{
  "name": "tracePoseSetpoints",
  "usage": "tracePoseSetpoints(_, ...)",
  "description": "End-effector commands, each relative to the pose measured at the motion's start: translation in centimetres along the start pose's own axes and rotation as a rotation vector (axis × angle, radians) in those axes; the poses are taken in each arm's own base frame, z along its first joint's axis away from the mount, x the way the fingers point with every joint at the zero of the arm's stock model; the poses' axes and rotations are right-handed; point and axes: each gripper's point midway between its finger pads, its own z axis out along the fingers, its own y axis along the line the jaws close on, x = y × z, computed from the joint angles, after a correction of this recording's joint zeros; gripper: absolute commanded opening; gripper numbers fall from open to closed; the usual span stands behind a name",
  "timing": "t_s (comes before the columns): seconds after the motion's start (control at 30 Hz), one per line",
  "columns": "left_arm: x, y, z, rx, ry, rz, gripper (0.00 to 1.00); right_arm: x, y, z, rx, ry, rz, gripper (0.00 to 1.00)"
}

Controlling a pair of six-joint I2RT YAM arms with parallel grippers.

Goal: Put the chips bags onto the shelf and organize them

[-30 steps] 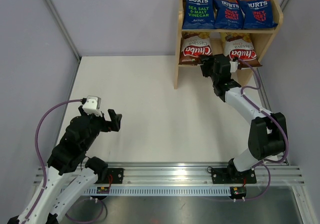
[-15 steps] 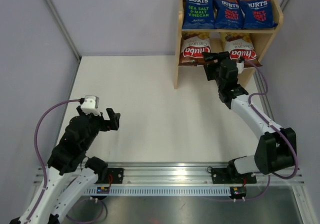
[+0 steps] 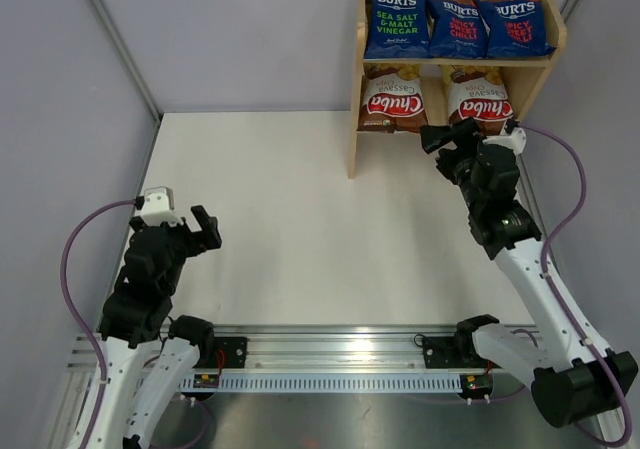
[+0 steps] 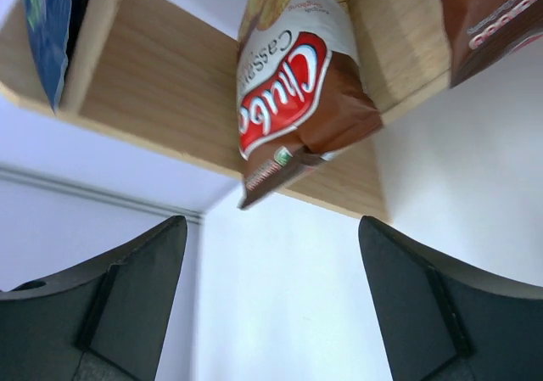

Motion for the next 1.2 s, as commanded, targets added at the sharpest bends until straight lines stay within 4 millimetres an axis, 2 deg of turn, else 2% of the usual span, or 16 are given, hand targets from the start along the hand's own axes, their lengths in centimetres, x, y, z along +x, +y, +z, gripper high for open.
tracePoseSetpoints(0.0, -1.3, 0.5, 0.3, -0.036, -0.040, -0.022, 0.99, -0.5, -0.9, -3.5, -0.004, 0.048, -0.359, 0.90)
tracePoseSetpoints(0.2, -1.9, 1.3, 0.1, -0.066, -0.063, -0.033, 0.99, -0.6, -3.5, -9.3, 0.007, 0.111, -0.574, 0.92)
tracePoseSetpoints(0.27, -2.0, 1.3, 0.0, -0.060, -0.065, -0.027, 0.99, -0.4, -4.6, -11.3, 0.032, 0.143, -0.605, 0.99)
tracePoseSetpoints(0.37, -1.9, 1.6, -0.2, -0.068, -0.080, -0.024, 0.99, -0.5, -5.4, -13.6, 0.039, 0.162, -0.640, 0.99)
tracePoseSetpoints(0.57, -1.8, 2.5, -0.7, -0.108, -0.114, -0.035, 0.99, -3.3, -7.5, -17.3, 0.163, 0.091, -0.717, 0.99)
tracePoseSetpoints(0.77, -1.9, 2.2, -1.7, -0.077, -0.141, -0.034, 0.99, -4.0, -6.8, -20.5, 0.112, 0.068, -0.697, 0.99)
tracePoseSetpoints(0.87, -2.2, 2.2, -2.1, -0.071, -0.163, -0.038, 0.99, -4.7, -5.6, -21.8, 0.055, 0.029, -0.690, 0.99)
tracePoseSetpoints(0.93, -2.2, 2.2, -2.3, -0.070, -0.173, -0.039, 0.99, -4.9, -5.4, -22.1, 0.052, 0.032, -0.716, 0.99)
tracePoseSetpoints(1.07, -2.5, 2.4, -2.6, -0.073, -0.190, -0.047, 0.99, -6.0, -7.6, -22.1, 0.172, 0.014, -0.778, 1.00)
tracePoseSetpoints(1.17, -2.5, 2.2, -2.6, -0.062, -0.195, -0.045, 0.99, -6.0, -8.3, -21.9, 0.189, -0.005, -0.785, 0.99)
